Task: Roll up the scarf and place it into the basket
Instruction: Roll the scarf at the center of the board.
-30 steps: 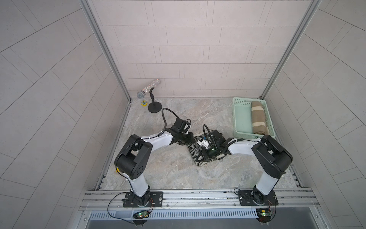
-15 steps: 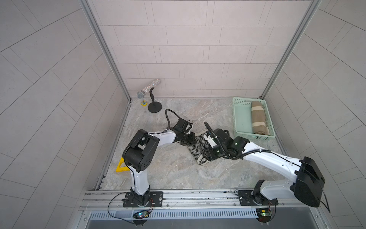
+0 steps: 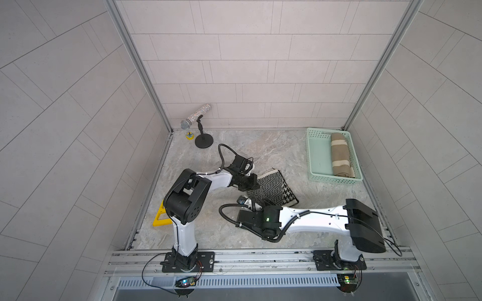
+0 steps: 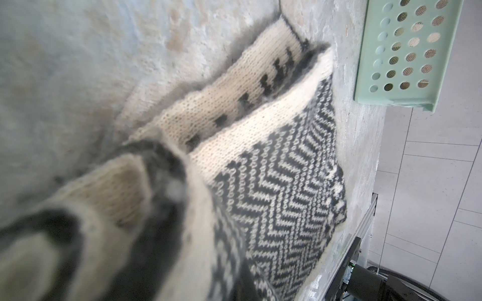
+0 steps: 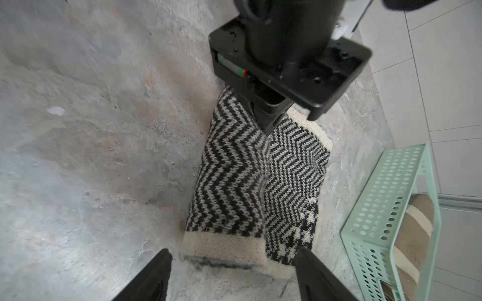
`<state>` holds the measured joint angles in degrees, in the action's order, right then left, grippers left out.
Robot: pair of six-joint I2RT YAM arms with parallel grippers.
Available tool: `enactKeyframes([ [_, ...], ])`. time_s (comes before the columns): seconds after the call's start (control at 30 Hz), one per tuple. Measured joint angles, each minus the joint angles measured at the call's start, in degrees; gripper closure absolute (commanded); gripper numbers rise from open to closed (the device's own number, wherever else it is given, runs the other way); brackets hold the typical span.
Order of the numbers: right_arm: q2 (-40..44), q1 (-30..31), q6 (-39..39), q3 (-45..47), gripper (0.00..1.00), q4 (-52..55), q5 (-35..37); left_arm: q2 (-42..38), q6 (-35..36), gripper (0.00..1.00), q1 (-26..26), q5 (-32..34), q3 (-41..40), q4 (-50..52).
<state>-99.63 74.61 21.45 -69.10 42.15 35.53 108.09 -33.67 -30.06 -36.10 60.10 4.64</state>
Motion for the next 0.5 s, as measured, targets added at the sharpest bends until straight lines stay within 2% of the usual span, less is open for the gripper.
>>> enactKeyframes([
  [0.17,-5.20,-0.13,-2.67,-0.22,0.19,-1.27,2.51,0.22,0.00,1.00,0.00,-0.17,0.20,0.02],
  [0.27,-8.41,-0.35,-3.74,-0.44,0.22,-2.29,3.28,0.31,0.00,1.00,0.00,-0.24,0.33,0.07],
  [0.33,-10.29,-0.50,-4.09,-0.42,0.27,-2.75,3.58,0.31,-0.02,1.00,0.00,-0.28,0.33,0.07],
  [0.5,-12.11,-2.45,-3.19,1.57,0.52,-4.83,2.84,0.17,-1.03,0.99,0.00,-0.31,0.31,-0.09],
])
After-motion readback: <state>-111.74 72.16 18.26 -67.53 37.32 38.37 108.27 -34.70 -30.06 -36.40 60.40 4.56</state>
